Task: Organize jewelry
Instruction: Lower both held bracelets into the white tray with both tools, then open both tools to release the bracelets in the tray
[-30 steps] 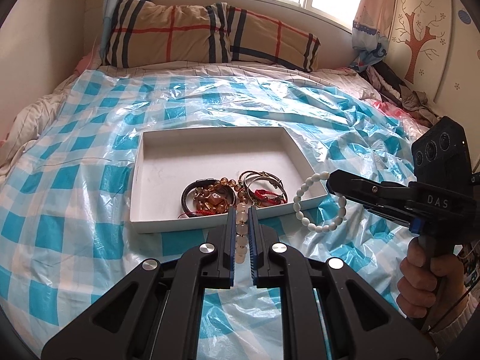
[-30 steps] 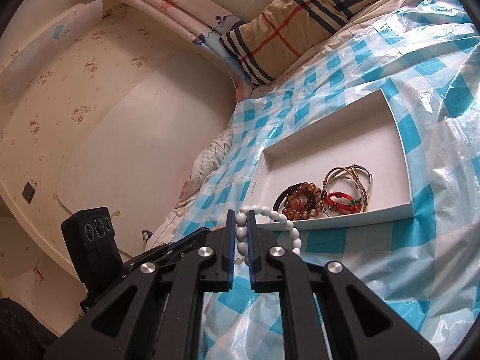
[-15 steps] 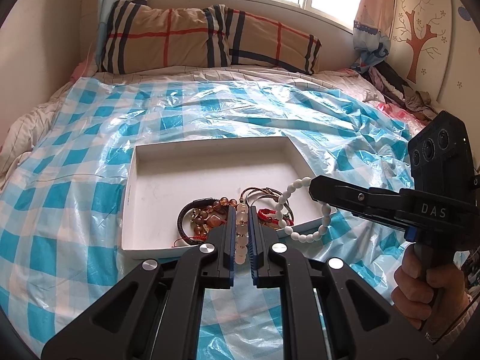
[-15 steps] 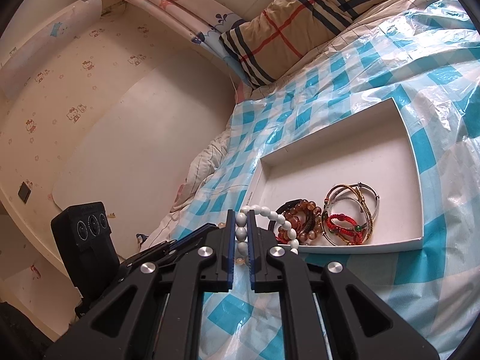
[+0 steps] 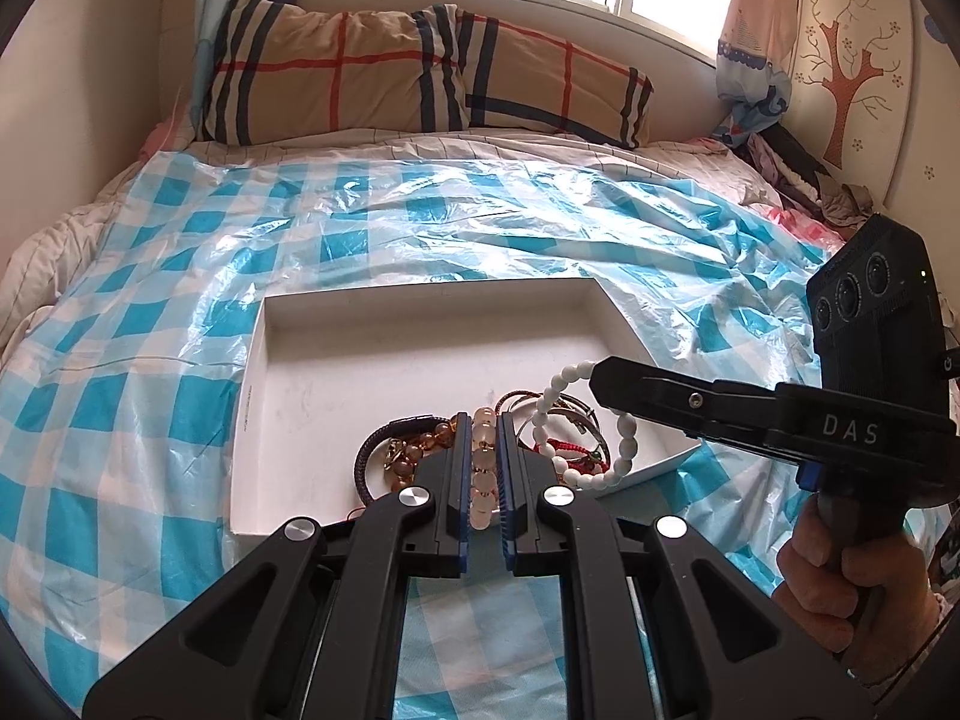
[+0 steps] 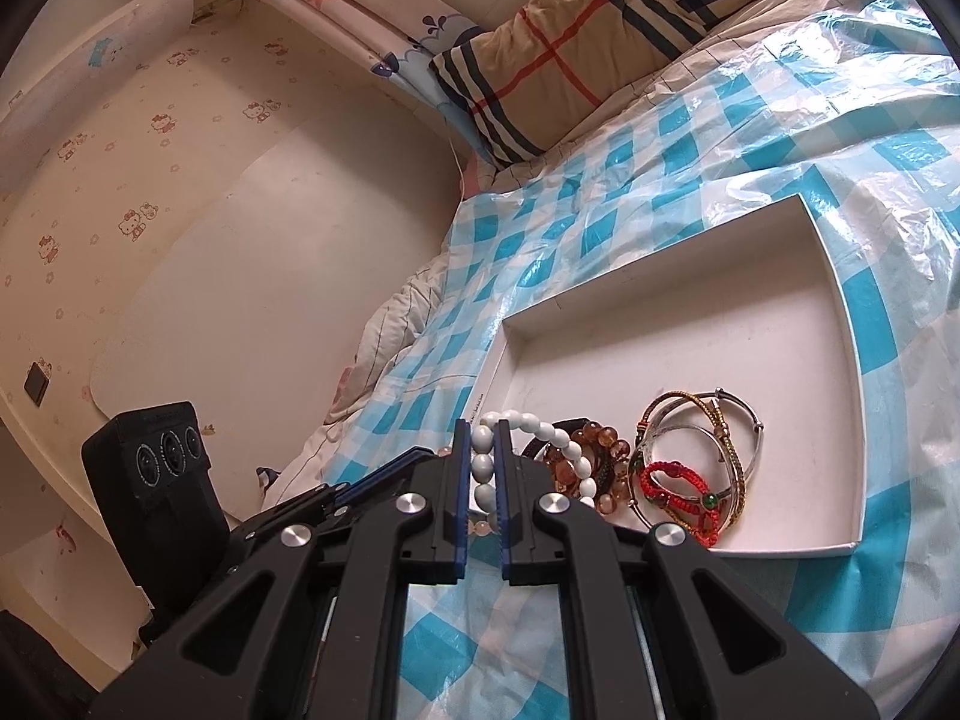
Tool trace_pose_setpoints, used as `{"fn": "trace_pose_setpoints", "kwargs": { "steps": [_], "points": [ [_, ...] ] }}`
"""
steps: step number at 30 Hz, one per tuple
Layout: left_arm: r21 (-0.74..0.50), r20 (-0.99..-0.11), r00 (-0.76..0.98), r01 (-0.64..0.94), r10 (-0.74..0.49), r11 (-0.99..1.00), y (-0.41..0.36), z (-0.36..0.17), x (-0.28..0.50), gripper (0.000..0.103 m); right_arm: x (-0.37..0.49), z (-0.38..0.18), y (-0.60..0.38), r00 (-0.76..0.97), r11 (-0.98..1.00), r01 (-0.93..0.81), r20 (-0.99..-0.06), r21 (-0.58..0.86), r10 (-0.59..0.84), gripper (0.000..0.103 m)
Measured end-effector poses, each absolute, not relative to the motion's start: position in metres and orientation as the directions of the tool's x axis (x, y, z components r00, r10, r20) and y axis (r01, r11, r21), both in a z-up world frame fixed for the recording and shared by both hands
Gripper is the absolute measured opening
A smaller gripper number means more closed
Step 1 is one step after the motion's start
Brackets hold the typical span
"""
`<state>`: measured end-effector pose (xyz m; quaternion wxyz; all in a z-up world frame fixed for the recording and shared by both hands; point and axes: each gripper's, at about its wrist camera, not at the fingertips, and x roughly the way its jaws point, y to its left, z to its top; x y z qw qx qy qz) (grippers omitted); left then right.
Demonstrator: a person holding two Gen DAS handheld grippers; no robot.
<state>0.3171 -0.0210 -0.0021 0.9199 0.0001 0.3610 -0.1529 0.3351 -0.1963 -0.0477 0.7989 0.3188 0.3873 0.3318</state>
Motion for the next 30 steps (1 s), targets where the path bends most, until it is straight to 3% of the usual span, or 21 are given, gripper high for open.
{"fn": "trace_pose_setpoints", "kwargs": {
  "steps": [10, 21, 23, 25, 26, 29, 30],
  "points": [
    [-0.108, -0.678, 0.684, 0.272, -0.270, 0.956, -0.024, -0.015, 0.336, 0.007, 0.348, -0.063, -0.187, 0.465, 0.607, -0.275, -0.449, 0.746, 0.763, 0.008],
    [-0.080, -0.751, 0.634, 0.190, -0.184, 0.979, -0.009, -0.051, 0.359, 0.008, 0.352, -0.078, -0.194, 0.500, 0.791, -0.191, -0.636, 0.581, 0.588, 0.009],
    [-0.075, -0.760, 0.627, 0.176, -0.171, 0.981, -0.006, -0.052, 0.359, 0.008, 0.351, -0.078, -0.196, 0.513, 0.824, -0.167, -0.667, 0.541, 0.541, 0.012],
    [-0.069, -0.766, 0.624, 0.159, -0.154, 0.985, -0.001, -0.052, 0.358, 0.009, 0.349, -0.077, -0.200, 0.530, 0.848, -0.145, -0.684, 0.509, 0.501, 0.025],
    [-0.066, -0.768, 0.624, 0.151, -0.147, 0.986, 0.001, -0.051, 0.357, 0.010, 0.346, -0.074, -0.202, 0.542, 0.862, -0.137, -0.692, 0.487, 0.477, 0.026],
    [-0.048, -0.766, 0.632, 0.130, -0.120, 0.990, 0.008, -0.043, 0.346, 0.025, 0.335, -0.061, -0.204, 0.562, 0.895, -0.131, -0.712, 0.426, 0.421, 0.035],
    [-0.041, -0.763, 0.637, 0.124, -0.111, 0.991, 0.011, -0.040, 0.341, 0.035, 0.330, -0.055, -0.204, 0.568, 0.910, -0.128, -0.723, 0.394, 0.393, 0.041]
  ]
}}
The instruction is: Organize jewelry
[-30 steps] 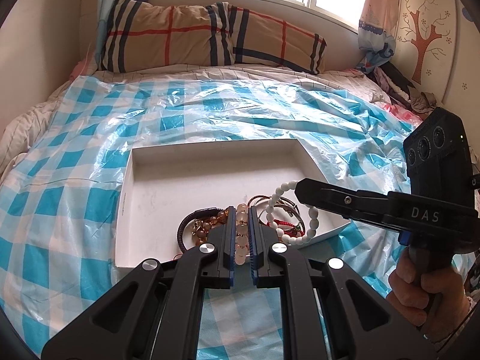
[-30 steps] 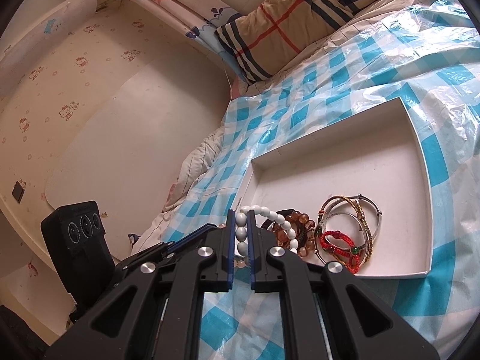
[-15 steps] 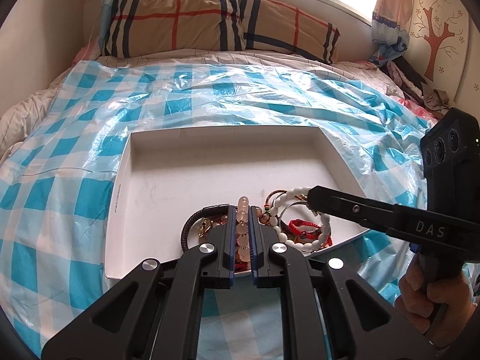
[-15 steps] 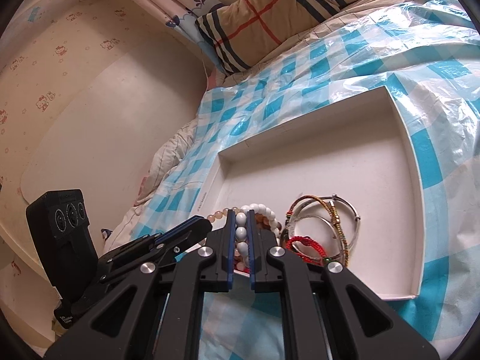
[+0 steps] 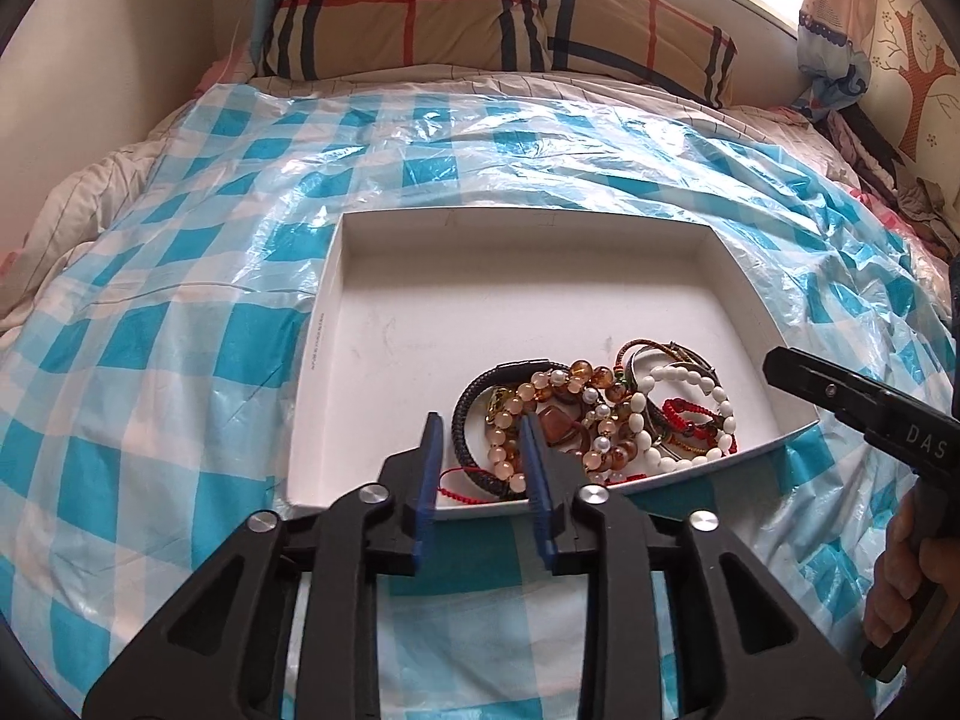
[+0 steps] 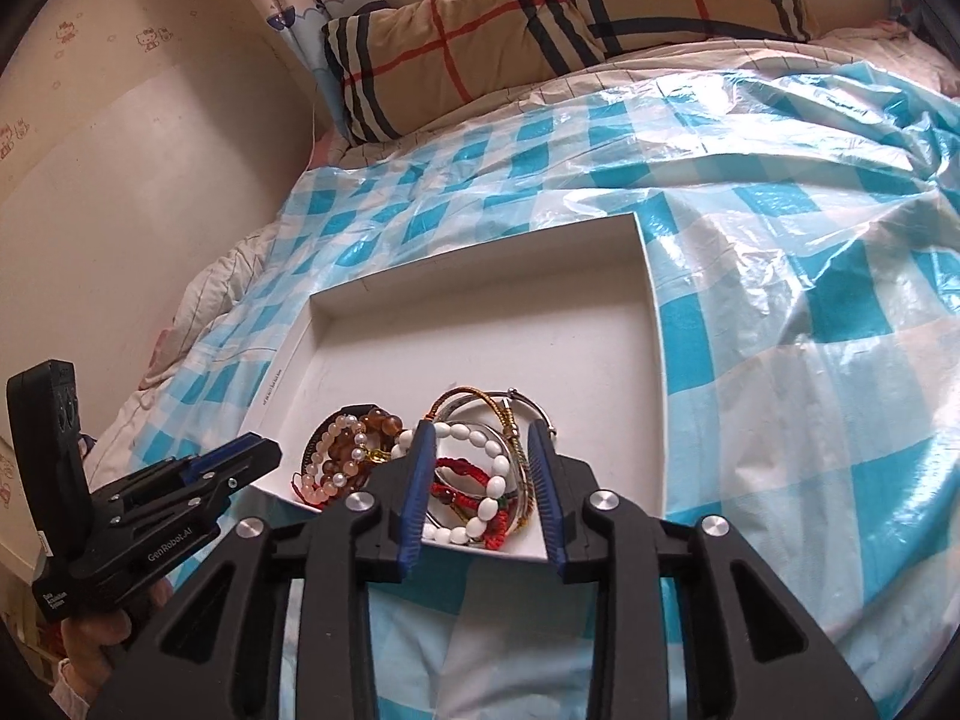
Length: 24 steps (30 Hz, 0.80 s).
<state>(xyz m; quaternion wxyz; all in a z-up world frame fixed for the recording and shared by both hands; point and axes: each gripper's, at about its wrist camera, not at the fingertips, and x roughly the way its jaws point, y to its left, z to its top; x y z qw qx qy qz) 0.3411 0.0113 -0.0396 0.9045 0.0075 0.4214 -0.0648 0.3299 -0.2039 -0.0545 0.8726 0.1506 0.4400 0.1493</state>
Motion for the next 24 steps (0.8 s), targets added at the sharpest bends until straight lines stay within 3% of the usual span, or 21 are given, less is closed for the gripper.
{"fn": "trace_pose_setpoints", "kwargs": {
  "steps": [1, 4, 9, 15, 24],
  "points": [
    [-0.031, -0.759, 0.643, 0.117, -0.100, 0.993, 0.014, -0.035, 0.335, 0.045, 0.323, -0.047, -0.204, 0.577, 0.920, -0.132, -0.727, 0.368, 0.374, 0.047],
    [-0.007, -0.751, 0.656, 0.108, -0.076, 0.994, 0.022, -0.019, 0.311, 0.053, 0.297, -0.024, -0.205, 0.601, 0.951, -0.132, -0.740, 0.280, 0.301, 0.062],
    [0.039, -0.735, 0.677, 0.110, -0.046, 0.993, 0.033, 0.007, 0.259, 0.068, 0.242, 0.003, -0.205, 0.616, 0.980, -0.124, -0.762, 0.153, 0.197, 0.074],
    [0.078, -0.719, 0.695, 0.123, -0.030, 0.989, 0.041, 0.038, 0.194, 0.076, 0.160, 0.021, -0.211, 0.623, 0.993, -0.114, -0.775, 0.040, 0.103, 0.074],
    [0.148, -0.688, 0.724, 0.198, -0.044, 0.969, 0.032, 0.074, 0.097, 0.081, 0.034, 0.058, -0.234, 0.670, 0.983, -0.183, -0.731, 0.001, 0.126, 0.084]
  ]
}}
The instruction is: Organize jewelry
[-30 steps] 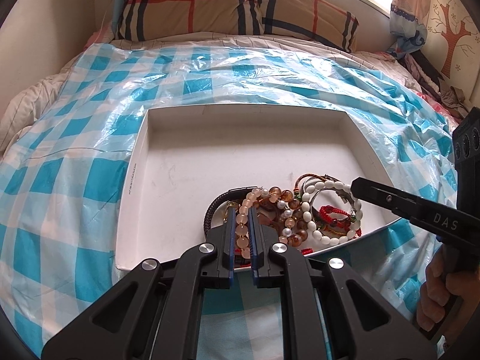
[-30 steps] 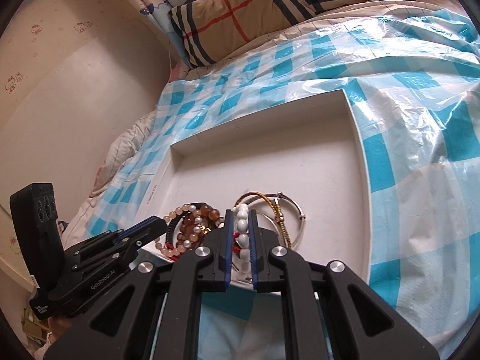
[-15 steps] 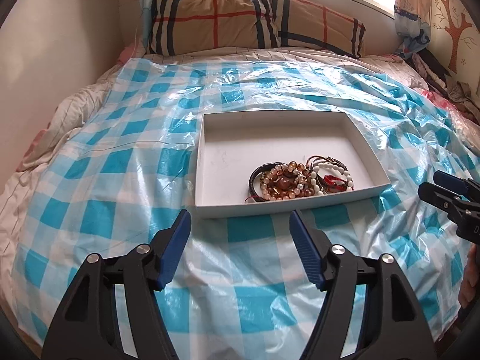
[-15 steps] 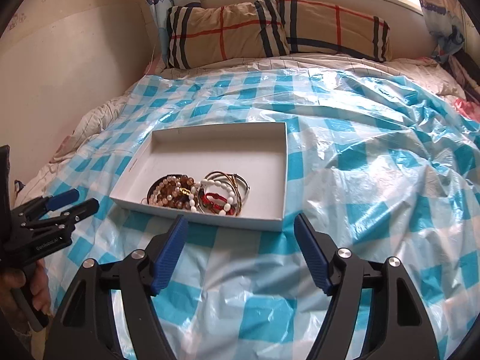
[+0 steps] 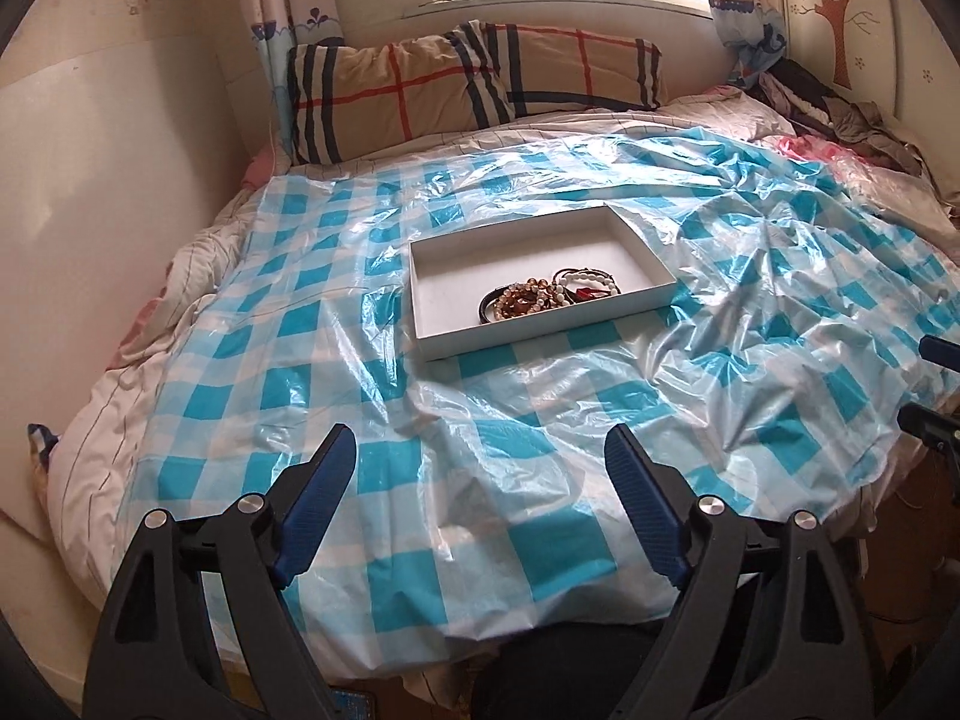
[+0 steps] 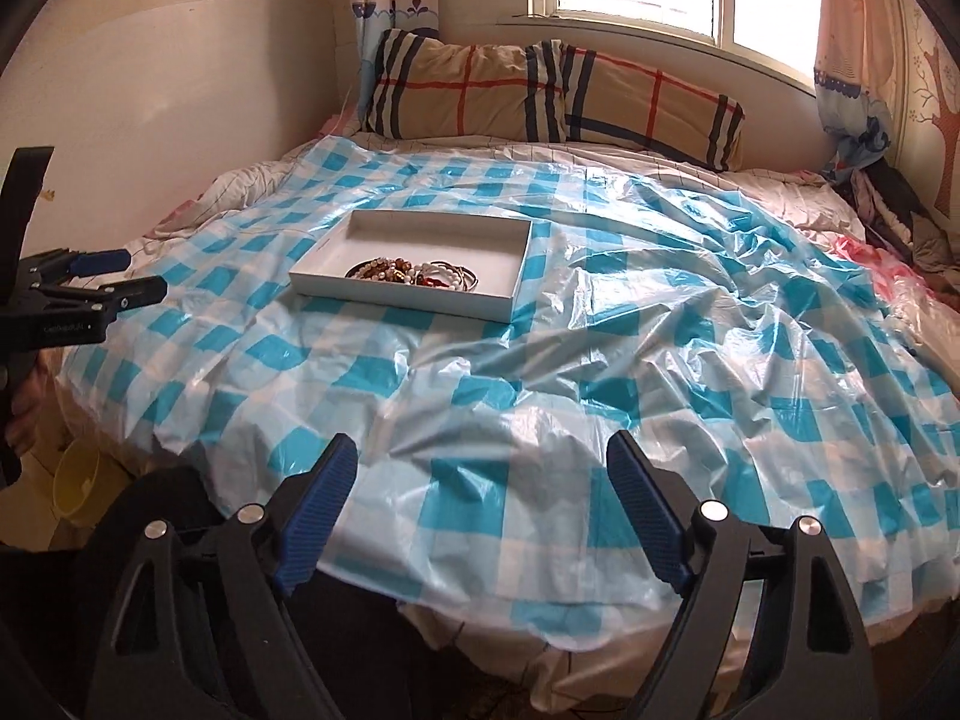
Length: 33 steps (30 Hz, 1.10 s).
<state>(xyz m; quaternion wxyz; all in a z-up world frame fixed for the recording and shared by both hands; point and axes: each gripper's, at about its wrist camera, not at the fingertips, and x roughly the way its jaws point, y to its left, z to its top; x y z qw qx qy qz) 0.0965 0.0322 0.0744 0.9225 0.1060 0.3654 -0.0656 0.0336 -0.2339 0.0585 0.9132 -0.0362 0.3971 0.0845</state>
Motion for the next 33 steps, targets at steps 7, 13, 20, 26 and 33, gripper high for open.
{"fn": "trace_pose_setpoints", "kwargs": {
  "steps": [7, 13, 20, 26, 33],
  "points": [
    [0.047, -0.706, 0.705, 0.132, -0.060, 0.990, 0.045, 0.077, 0.033, 0.083, -0.037, 0.055, -0.215, 0.611, 0.987, -0.149, -0.779, 0.063, 0.142, 0.085],
    [-0.016, -0.735, 0.675, 0.082, -0.067, 0.997, 0.056, 0.062, -0.006, 0.084, -0.078, 0.060, -0.201, 0.610, 0.989, -0.120, -0.779, 0.091, 0.146, 0.085],
    [-0.011, -0.724, 0.687, 0.081, -0.064, 0.997, 0.056, 0.061, -0.036, 0.085, -0.105, 0.064, -0.192, 0.628, 0.995, -0.075, -0.771, 0.071, 0.102, 0.085],
    [-0.006, -0.709, 0.702, 0.095, -0.072, 0.995, 0.056, 0.065, -0.056, 0.088, -0.123, 0.066, -0.190, 0.646, 0.996, -0.039, -0.758, 0.081, 0.087, 0.086],
    [-0.003, -0.704, 0.706, 0.099, -0.072, 0.995, 0.058, 0.067, -0.077, 0.090, -0.139, 0.071, -0.193, 0.669, 0.997, -0.003, -0.740, 0.078, 0.060, 0.089]
  ]
}}
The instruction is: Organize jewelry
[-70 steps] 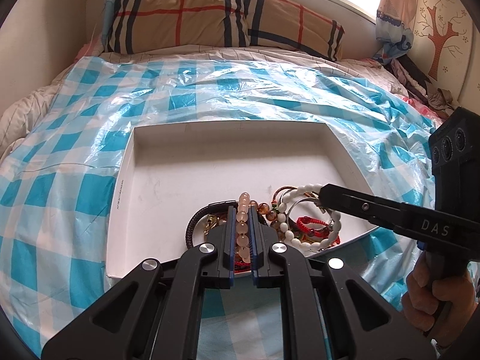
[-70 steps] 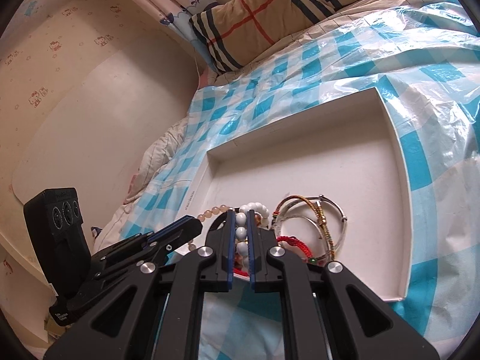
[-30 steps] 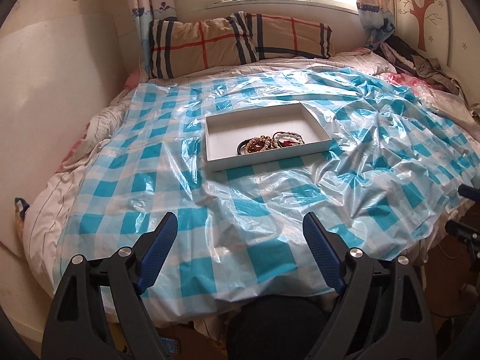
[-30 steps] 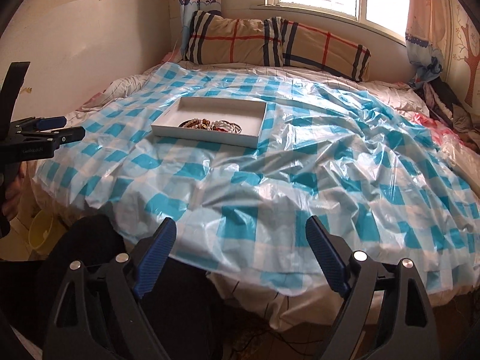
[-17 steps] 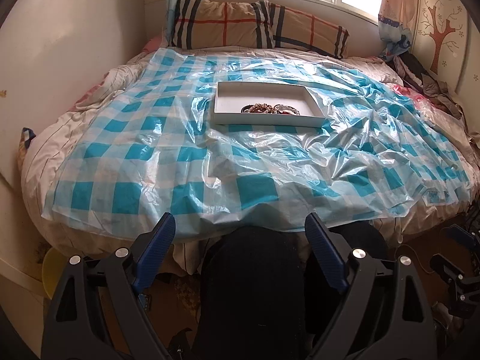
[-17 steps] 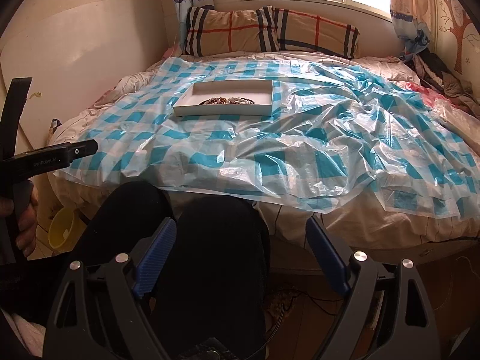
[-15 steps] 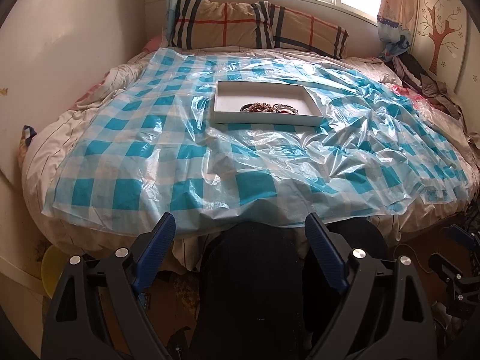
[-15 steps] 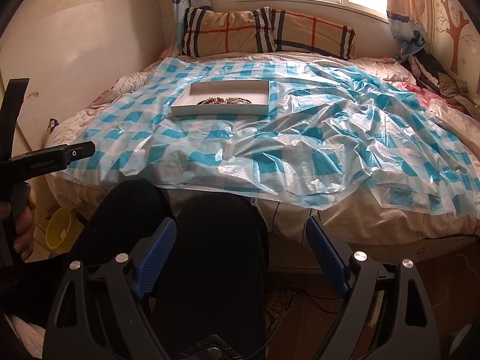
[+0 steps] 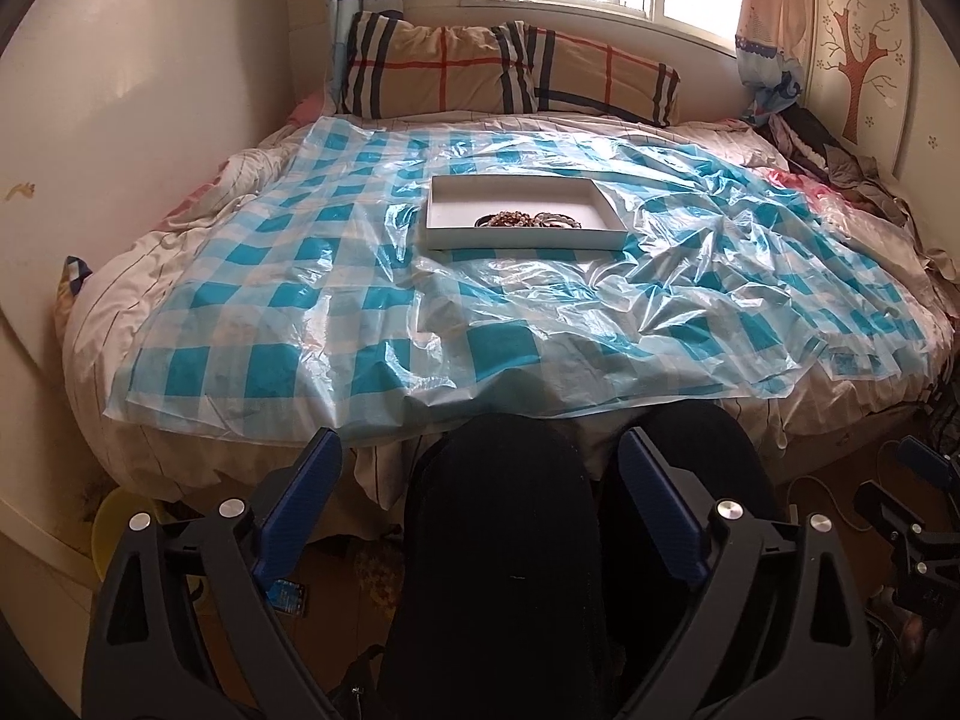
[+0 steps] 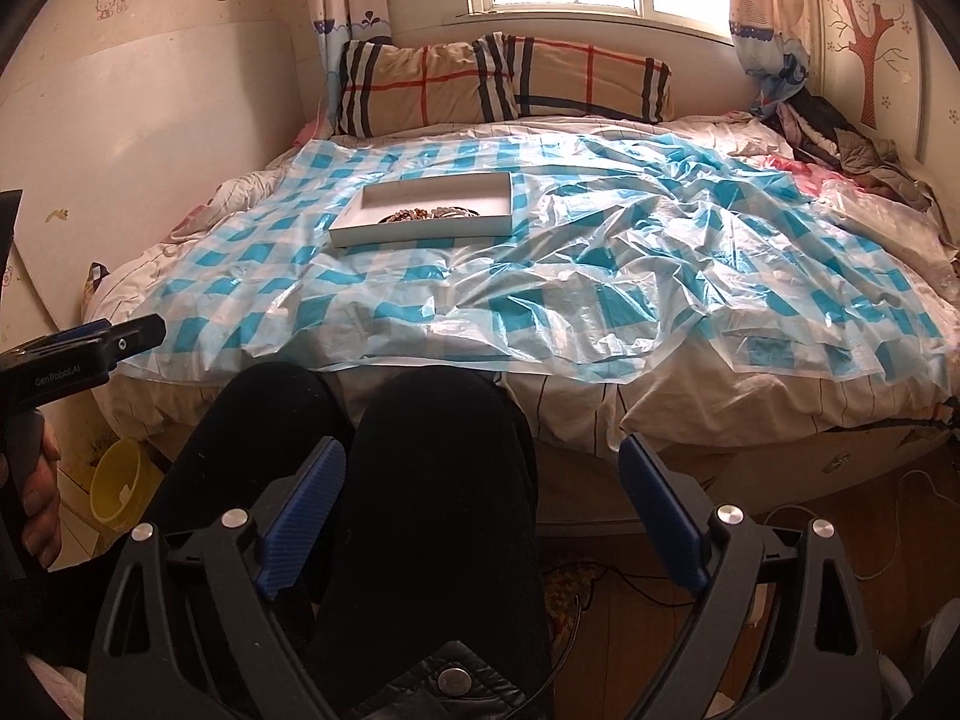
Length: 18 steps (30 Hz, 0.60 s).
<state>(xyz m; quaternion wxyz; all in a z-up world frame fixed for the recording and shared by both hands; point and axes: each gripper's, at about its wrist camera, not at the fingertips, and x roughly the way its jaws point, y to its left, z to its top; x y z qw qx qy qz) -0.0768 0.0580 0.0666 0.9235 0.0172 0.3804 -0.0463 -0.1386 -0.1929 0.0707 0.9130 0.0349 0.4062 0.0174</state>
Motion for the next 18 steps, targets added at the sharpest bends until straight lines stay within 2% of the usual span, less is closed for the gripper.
{"fn": "trace_pose_setpoints", "kwargs": {
  "steps": [18],
  "points": [
    [-0.002, -0.686, 0.722, 0.113, -0.083, 0.994, 0.057, 0.073, -0.093, 0.094, -0.155, 0.079, -0.191, 0.700, 0.997, 0.010, -0.713, 0.074, 0.046, 0.093]
  ]
}}
